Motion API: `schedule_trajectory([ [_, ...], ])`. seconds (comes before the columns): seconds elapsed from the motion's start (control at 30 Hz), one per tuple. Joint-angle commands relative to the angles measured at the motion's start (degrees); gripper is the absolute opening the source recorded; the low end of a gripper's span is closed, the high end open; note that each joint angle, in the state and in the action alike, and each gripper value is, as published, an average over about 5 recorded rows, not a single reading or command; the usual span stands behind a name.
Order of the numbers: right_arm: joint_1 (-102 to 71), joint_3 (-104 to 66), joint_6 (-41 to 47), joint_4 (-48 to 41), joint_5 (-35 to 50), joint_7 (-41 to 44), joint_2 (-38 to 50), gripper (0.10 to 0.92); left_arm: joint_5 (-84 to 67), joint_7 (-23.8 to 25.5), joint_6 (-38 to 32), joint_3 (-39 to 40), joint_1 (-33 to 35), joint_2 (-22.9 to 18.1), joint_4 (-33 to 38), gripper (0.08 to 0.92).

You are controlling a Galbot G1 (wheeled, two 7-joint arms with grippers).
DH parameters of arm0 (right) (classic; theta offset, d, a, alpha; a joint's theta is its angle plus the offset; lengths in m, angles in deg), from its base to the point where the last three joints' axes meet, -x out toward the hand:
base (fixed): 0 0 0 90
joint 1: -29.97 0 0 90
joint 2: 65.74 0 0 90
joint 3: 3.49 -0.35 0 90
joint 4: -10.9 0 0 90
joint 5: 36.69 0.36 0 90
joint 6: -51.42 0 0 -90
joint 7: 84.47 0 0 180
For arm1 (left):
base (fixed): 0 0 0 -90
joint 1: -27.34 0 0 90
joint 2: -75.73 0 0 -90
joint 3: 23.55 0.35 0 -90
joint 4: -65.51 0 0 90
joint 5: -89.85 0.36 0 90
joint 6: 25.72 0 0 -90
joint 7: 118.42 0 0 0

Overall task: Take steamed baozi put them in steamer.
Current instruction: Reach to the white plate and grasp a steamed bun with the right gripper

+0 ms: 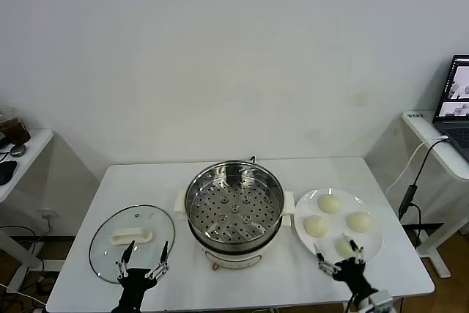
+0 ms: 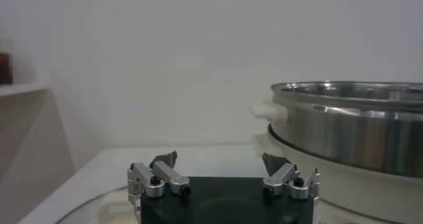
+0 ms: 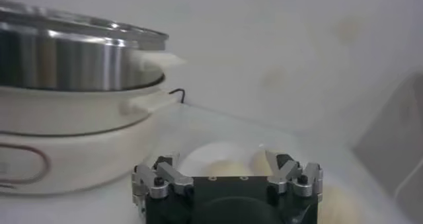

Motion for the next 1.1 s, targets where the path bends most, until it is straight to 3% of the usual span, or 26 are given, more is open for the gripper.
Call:
schedule_trajectory([
  [0.03,10.5,-1.5,4.6,-3.8,-8.8,5.5,17.2,0.823,2.3,1.7,-3.1,-1.1,-1.4,0.2,-1.1,0.823],
  [0.3,29.8,8.7,4.4,-14.8,-21.4,21.3,30.8,0.823,5.9,1.7,-5.0,-2.3,-1.3,-0.1,-1.2,0.823],
  [0.5,47.3,22.5,4.0,-22.7,-30.9,34.1,34.2,0.823,7.6,1.5,-6.1,-3.0,-1.3,-0.4,-1.5,0.823],
  [0.8,69.5,46.9,1.5,-36.4,-28.5,50.6,32.5,0.823,7.3,1.2,-6.6,-4.4,-1.6,-0.7,-2.1,0.823],
  [1.1,79.8,61.2,-0.1,-46.8,-27.6,52.1,23.6,0.823,7.5,1.5,-8.0,-5.4,-1.2,-1.0,-2.2,0.823],
])
